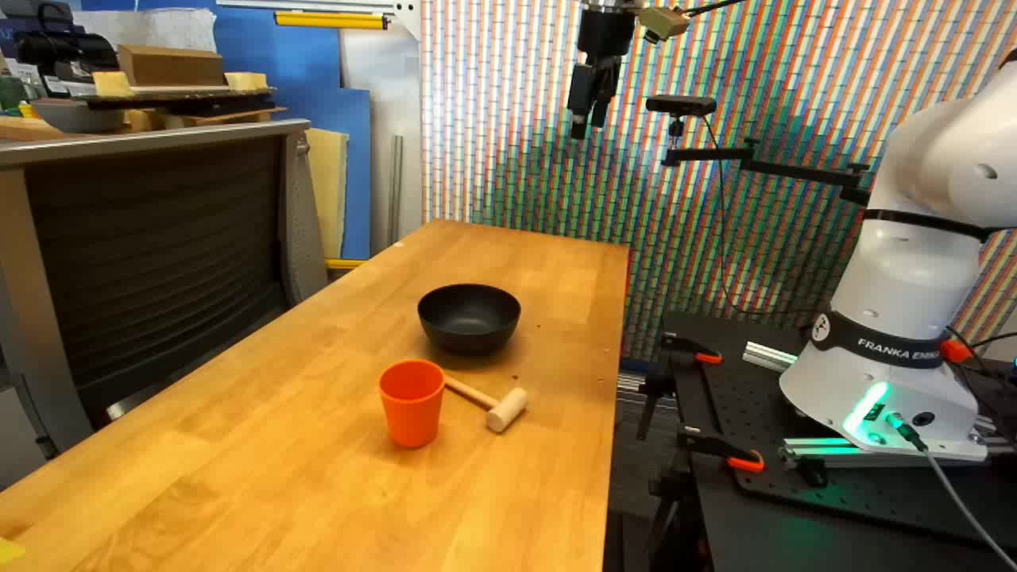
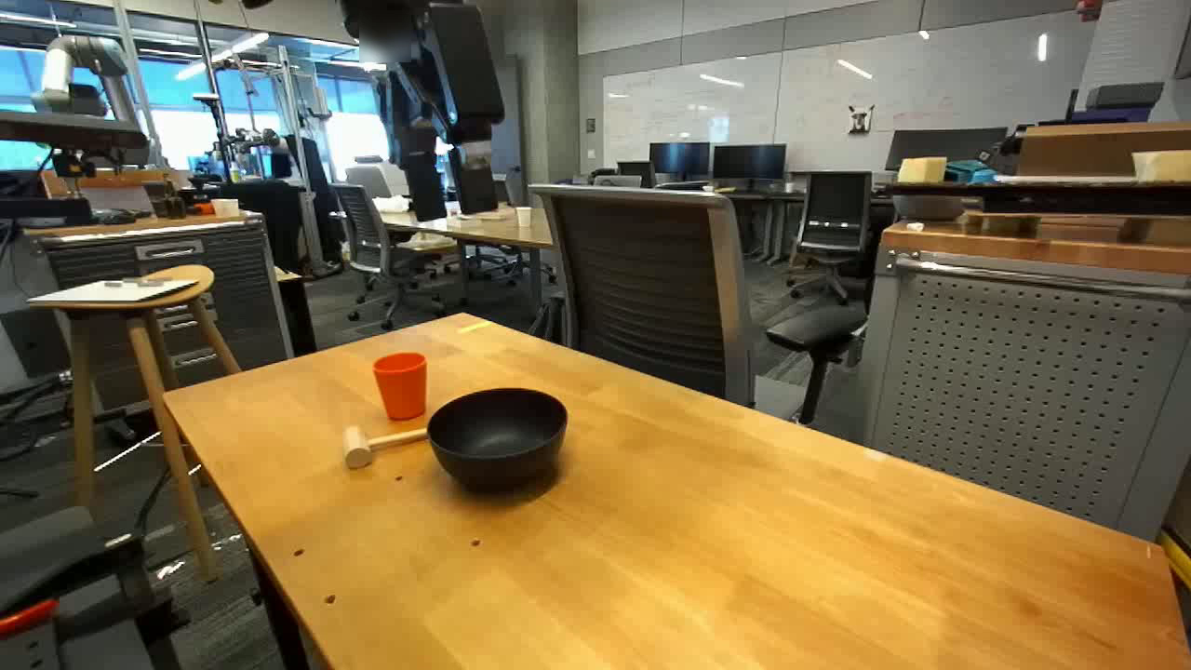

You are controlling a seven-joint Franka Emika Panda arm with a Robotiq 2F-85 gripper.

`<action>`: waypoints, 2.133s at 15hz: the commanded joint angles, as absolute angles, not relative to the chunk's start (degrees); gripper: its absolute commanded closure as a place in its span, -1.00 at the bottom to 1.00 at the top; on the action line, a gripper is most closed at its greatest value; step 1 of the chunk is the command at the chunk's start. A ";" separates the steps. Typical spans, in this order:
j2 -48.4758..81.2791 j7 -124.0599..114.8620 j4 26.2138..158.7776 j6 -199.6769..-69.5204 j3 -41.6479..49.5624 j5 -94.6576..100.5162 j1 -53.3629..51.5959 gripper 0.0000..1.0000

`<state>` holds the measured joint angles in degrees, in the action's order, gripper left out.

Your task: Pick up the orange cup from the table and put it in black bowl.

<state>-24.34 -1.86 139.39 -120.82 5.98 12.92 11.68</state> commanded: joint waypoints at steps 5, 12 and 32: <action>-24.43 -1.96 138.63 -120.66 6.32 13.06 11.31 -1.00; -6.93 -6.30 131.04 -122.94 0.28 3.63 2.86 -1.00; 33.63 -4.16 103.20 -120.41 -7.13 -2.32 -8.06 -0.47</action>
<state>31.35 -5.26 106.01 -121.98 -6.90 -1.23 -7.46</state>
